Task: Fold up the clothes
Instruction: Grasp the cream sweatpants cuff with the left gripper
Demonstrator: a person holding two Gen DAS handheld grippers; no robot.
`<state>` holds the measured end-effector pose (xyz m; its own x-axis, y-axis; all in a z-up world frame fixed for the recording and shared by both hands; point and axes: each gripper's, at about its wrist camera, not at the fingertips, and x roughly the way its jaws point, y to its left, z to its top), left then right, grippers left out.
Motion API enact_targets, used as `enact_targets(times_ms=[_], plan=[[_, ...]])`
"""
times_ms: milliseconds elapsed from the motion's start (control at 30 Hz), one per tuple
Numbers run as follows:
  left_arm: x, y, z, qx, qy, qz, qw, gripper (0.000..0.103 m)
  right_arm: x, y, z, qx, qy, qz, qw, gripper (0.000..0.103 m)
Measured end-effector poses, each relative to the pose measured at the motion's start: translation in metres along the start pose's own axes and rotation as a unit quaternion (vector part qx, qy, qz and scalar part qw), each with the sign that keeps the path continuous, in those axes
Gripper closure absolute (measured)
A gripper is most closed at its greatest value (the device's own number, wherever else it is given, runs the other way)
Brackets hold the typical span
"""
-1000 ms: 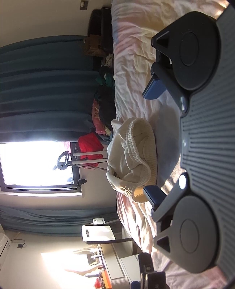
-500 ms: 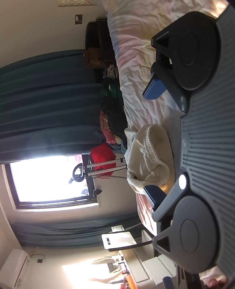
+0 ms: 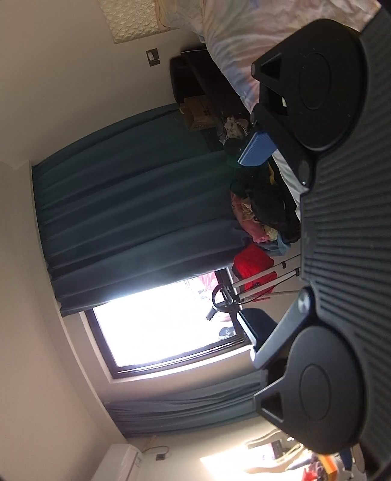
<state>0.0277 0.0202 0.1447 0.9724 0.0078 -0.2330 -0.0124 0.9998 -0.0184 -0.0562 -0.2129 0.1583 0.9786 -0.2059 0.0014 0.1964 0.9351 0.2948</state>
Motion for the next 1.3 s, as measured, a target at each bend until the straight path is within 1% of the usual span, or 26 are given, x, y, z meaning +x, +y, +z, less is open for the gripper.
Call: enact_targets(times_ms=[67,133,167,233,267,433,533,633,700,733,767,833,867,900,933,967,1000,1033,1100,1133,1167,1200,1267,1300], plan=[[0.01,-0.007,-0.004,0.013,-0.003,0.002,0.9999,0.0,0.006,0.003,-0.002,-0.028,0.011,-0.004,1.0,0.0],[0.021,-0.014,-0.007,0.026,-0.006,0.003,0.9996,0.0,0.014,-0.001,-0.019,-0.048,0.027,-0.002,0.998,0.0],[0.03,-0.018,-0.015,0.03,-0.001,0.0,0.9995,0.0,0.018,-0.003,-0.027,-0.058,0.034,-0.002,0.998,0.0],[0.05,-0.025,-0.034,0.038,0.012,-0.006,0.9992,0.0,0.031,-0.012,-0.043,-0.055,0.059,0.002,0.997,0.0],[0.061,-0.029,-0.043,0.04,0.02,-0.008,0.999,0.0,0.035,-0.018,-0.053,-0.052,0.063,0.001,0.997,0.0],[0.123,-0.044,-0.091,0.021,0.089,-0.032,0.9953,0.0,0.056,-0.048,-0.102,-0.039,0.087,-0.006,0.995,0.0],[0.16,-0.053,-0.116,0.019,0.107,-0.031,0.9936,0.0,0.068,-0.066,-0.131,-0.031,0.102,-0.01,0.994,0.0],[0.204,-0.063,-0.135,0.019,0.13,-0.045,0.9903,0.0,0.081,-0.084,-0.161,-0.024,0.116,-0.014,0.993,0.0],[0.23,-0.072,-0.146,0.031,0.118,-0.053,0.9911,0.0,0.097,-0.088,-0.178,-0.041,0.126,-0.013,0.991,0.0],[0.242,-0.076,-0.151,0.037,0.108,-0.055,0.992,0.0,0.106,-0.091,-0.184,-0.037,0.134,-0.013,0.99,0.0],[0.251,-0.079,-0.155,0.038,0.1,-0.056,0.9926,0.001,0.115,-0.095,-0.188,-0.019,0.144,-0.011,0.989,0.0],[0.278,-0.084,-0.161,0.027,0.103,-0.049,0.9932,0.004,0.132,-0.105,-0.195,0.019,0.158,-0.004,0.987,0.0],[0.29,-0.085,-0.163,0.019,0.107,-0.041,0.9933,0.009,0.141,-0.11,-0.198,0.038,0.163,0.001,0.986,0.0],[0.3,-0.084,-0.166,0.001,0.107,-0.025,0.9939,0.014,0.147,-0.115,-0.203,0.049,0.164,0.001,0.985,0.0],[0.31,-0.082,-0.169,-0.019,0.107,-0.008,0.9941,0.015,0.153,-0.12,-0.207,0.059,0.165,0.002,0.985,0.0],[0.317,-0.079,-0.171,-0.04,0.113,0.0,0.9927,0.017,0.157,-0.125,-0.212,0.067,0.163,-0.002,0.984,0.0],[0.324,-0.075,-0.172,-0.063,0.121,0.006,0.9906,0.024,0.16,-0.13,-0.217,0.074,0.161,-0.005,0.984,0.0],[0.332,-0.071,-0.174,-0.085,0.13,0.012,0.9878,0.027,0.165,-0.134,-0.221,0.082,0.164,-0.008,0.983,0.0],[0.338,-0.058,-0.175,-0.133,0.141,0.002,0.981,0.041,0.174,-0.142,-0.229,0.097,0.172,-0.013,0.98,0.0],[0.336,-0.054,-0.173,-0.141,0.142,-0.002,0.9798,0.044,0.178,-0.146,-0.233,0.105,0.175,-0.016,0.979,0.0],[0.334,-0.051,-0.172,-0.146,0.141,-0.006,0.9791,0.05,0.183,-0.149,-0.237,0.112,0.179,-0.019,0.977,0.0],[0.329,-0.049,-0.17,-0.145,0.135,-0.007,0.98,0.058,0.187,-0.153,-0.241,0.12,0.182,-0.021,0.976,0.0],[0.311,-0.044,-0.169,-0.167,0.127,-0.019,0.9775,0.068,0.185,-0.152,-0.242,0.124,0.166,-0.011,0.978,0.0],[0.302,-0.041,-0.169,-0.179,0.123,-0.026,0.9758,0.073,0.179,-0.151,-0.239,0.124,0.151,-0.001,0.981,0.0]])
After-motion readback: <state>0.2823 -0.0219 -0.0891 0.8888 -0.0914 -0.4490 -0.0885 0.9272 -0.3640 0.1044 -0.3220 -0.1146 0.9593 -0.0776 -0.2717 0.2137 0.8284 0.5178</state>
